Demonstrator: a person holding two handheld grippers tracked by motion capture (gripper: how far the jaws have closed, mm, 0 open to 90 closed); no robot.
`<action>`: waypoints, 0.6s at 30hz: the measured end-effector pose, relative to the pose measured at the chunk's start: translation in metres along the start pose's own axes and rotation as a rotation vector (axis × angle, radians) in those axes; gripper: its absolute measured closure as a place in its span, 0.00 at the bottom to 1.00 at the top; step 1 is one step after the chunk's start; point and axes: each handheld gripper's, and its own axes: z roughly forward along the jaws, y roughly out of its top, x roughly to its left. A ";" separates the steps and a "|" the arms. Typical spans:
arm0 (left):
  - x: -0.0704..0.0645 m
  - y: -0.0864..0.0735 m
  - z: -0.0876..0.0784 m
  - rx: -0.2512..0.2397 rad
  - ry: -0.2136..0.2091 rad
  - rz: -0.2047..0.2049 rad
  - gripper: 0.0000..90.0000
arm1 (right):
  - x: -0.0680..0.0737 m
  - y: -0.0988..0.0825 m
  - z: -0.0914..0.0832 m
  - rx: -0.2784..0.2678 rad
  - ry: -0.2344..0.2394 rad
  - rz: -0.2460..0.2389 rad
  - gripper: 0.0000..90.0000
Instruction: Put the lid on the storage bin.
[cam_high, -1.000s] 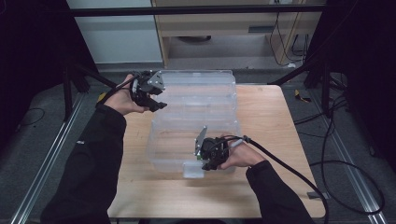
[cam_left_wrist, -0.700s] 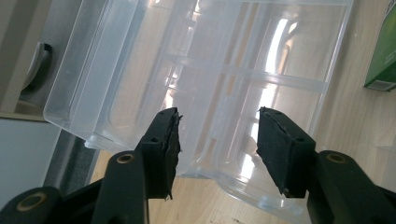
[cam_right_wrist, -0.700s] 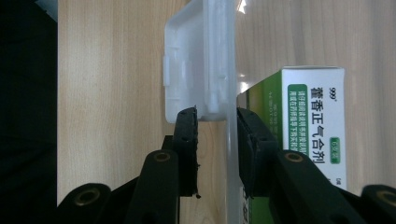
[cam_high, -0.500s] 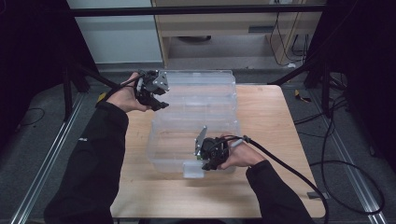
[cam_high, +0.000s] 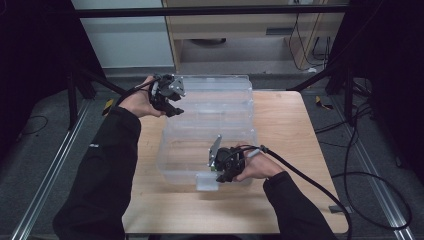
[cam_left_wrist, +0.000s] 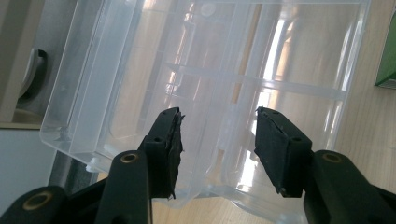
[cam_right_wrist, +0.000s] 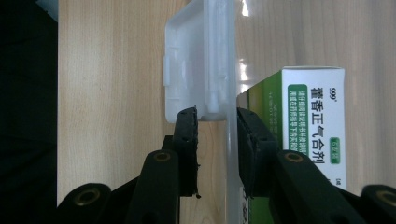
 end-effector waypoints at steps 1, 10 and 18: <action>0.001 0.000 0.002 0.000 -0.003 0.004 0.56 | 0.000 0.000 0.000 0.001 0.000 0.000 0.79; 0.005 0.004 0.009 0.005 -0.010 0.009 0.58 | -0.001 0.000 0.000 0.000 0.006 -0.002 0.79; 0.009 0.008 0.012 0.022 -0.022 0.012 0.60 | -0.001 0.000 0.000 0.000 0.007 -0.002 0.79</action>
